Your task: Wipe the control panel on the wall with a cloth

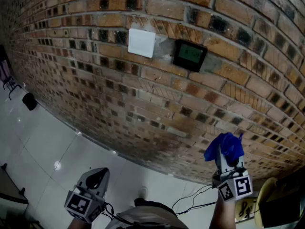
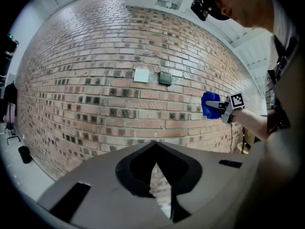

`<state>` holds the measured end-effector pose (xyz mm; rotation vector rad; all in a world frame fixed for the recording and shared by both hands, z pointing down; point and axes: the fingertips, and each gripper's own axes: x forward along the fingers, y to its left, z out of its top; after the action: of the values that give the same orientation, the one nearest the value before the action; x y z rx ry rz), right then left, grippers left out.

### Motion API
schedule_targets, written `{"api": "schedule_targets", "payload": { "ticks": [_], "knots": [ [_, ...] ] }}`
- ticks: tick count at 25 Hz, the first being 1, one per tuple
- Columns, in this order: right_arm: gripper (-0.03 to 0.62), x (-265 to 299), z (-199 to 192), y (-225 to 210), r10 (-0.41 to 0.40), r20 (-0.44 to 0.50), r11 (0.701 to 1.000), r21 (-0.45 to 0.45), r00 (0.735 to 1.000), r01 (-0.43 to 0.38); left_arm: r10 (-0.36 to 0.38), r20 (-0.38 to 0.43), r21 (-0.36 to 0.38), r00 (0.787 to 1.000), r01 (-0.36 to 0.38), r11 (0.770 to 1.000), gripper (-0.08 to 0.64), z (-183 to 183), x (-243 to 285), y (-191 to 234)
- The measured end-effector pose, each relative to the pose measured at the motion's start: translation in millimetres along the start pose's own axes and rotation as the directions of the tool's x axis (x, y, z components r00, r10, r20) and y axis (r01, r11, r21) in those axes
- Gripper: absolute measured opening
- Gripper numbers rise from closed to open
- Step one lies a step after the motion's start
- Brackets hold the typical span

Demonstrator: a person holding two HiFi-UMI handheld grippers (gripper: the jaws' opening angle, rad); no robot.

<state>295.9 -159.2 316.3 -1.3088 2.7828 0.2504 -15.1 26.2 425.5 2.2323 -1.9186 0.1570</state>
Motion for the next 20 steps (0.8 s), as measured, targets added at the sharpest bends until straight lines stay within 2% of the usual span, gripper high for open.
{"api": "schedule_targets", "payload": {
  "ticks": [4,8,11,14,20],
  "knots": [
    [0.089,50,40,-10,0.016,0.090,0.999,-0.047,0.996,-0.011,-0.004,0.034,0.008,0.999,0.004,1.000,0.002,26,36,15],
    [0.089,98,64,-8,0.033,0.154,0.997,-0.073,0.987,-0.021,-0.021,0.005,0.023,1.000,0.020,1.000,0.002,30,70,39],
    [0.089,127,87,-2,0.044,0.200,0.993,-0.112,0.979,-0.022,-0.037,-0.002,0.001,0.999,0.037,0.999,0.002,32,99,58],
    [0.089,145,103,5,0.015,0.211,0.988,-0.152,0.977,0.018,-0.109,-0.012,0.014,0.994,0.109,0.994,0.002,38,119,69],
    [0.089,179,136,18,-0.112,0.245,0.965,-0.204,0.963,0.164,-0.241,-0.029,0.045,0.970,0.242,0.969,0.000,54,143,105]
  ]
}}
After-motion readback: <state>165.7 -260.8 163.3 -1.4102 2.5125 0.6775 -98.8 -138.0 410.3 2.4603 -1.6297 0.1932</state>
